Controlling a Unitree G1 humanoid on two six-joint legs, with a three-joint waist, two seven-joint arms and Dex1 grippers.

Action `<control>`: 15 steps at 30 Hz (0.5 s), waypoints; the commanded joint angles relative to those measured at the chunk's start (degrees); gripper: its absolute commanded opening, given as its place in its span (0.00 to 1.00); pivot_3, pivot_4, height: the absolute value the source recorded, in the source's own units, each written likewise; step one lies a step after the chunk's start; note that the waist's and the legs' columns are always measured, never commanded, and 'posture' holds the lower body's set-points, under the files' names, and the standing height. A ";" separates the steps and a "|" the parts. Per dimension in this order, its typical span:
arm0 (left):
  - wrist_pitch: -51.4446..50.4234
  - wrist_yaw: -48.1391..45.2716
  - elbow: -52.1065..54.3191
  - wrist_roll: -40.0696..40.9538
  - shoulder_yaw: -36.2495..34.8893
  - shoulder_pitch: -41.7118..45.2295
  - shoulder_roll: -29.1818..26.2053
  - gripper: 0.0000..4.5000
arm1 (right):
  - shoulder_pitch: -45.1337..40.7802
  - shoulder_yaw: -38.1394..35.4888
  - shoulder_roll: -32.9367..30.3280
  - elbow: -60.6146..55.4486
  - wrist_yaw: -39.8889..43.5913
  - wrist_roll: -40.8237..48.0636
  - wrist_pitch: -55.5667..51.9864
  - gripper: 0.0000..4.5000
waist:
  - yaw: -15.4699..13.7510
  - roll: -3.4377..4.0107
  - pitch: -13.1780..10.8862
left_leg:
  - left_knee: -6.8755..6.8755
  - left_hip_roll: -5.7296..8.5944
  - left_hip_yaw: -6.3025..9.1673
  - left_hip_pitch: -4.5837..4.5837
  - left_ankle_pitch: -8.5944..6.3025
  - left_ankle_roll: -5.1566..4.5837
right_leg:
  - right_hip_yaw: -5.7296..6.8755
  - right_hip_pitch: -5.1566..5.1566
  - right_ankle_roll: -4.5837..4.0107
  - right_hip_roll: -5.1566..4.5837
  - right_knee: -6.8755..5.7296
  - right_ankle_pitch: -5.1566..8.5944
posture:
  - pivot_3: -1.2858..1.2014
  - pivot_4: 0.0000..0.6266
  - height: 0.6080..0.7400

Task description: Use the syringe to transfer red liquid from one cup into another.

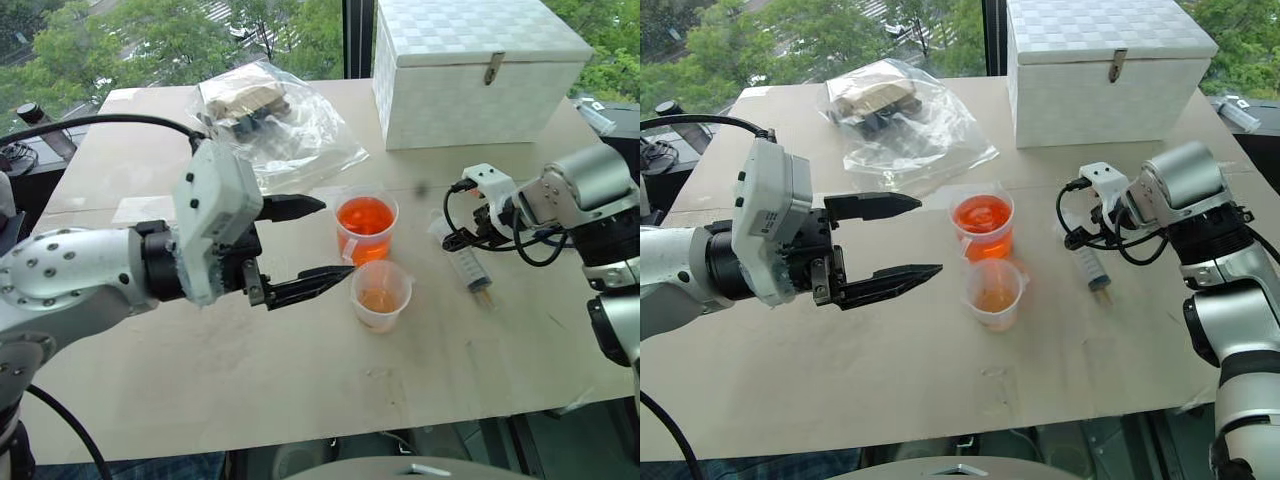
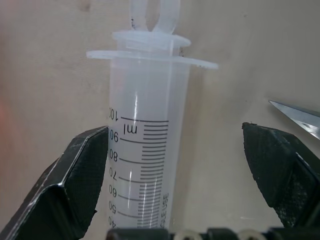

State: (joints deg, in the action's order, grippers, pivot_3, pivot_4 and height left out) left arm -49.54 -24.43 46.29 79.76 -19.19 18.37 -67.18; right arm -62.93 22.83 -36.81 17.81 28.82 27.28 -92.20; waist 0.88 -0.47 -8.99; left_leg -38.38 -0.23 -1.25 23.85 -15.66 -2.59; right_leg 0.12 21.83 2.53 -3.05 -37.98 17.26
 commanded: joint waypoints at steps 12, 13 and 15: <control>1.61 -1.32 2.08 -3.50 -2.41 -5.08 1.13 0.96 | -9.06 -0.58 9.81 14.95 -0.89 -6.48 0.27 0.82 | 0.09 -0.02 0.00 | -0.02 0.00 0.01 -0.07 0.03 0.06 | -0.01 0.00 0.00 0.06 -0.09 0.00 | 0.52 0.24 1.00; 1.64 -1.44 2.13 -3.53 -2.64 -5.30 1.15 0.96 | -9.22 -0.79 10.07 15.56 -0.94 -6.80 0.15 0.69 | 0.09 -0.02 0.01 | -0.02 0.00 0.02 -0.06 0.03 0.06 | 0.01 0.00 0.00 0.06 -0.07 0.00 | 0.52 0.24 1.00; 1.68 -1.68 2.22 -3.75 -2.98 -5.76 1.22 0.96 | -9.26 -1.48 10.52 16.01 -0.94 -7.33 -0.02 0.46 | 0.08 -0.02 0.01 | -0.02 0.00 0.02 -0.06 0.03 0.06 | 0.00 0.00 0.00 0.05 -0.07 0.00 | 0.52 0.24 1.00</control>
State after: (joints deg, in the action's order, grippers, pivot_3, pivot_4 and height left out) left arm -49.28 -25.49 47.50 76.15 -20.03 12.90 -65.96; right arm -70.99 23.19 -26.84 33.85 27.55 20.08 -91.86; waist 0.96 -0.49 -8.98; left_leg -38.40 -0.23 -1.23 23.79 -15.62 -2.53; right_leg 0.13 21.84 2.53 -3.00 -38.05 17.26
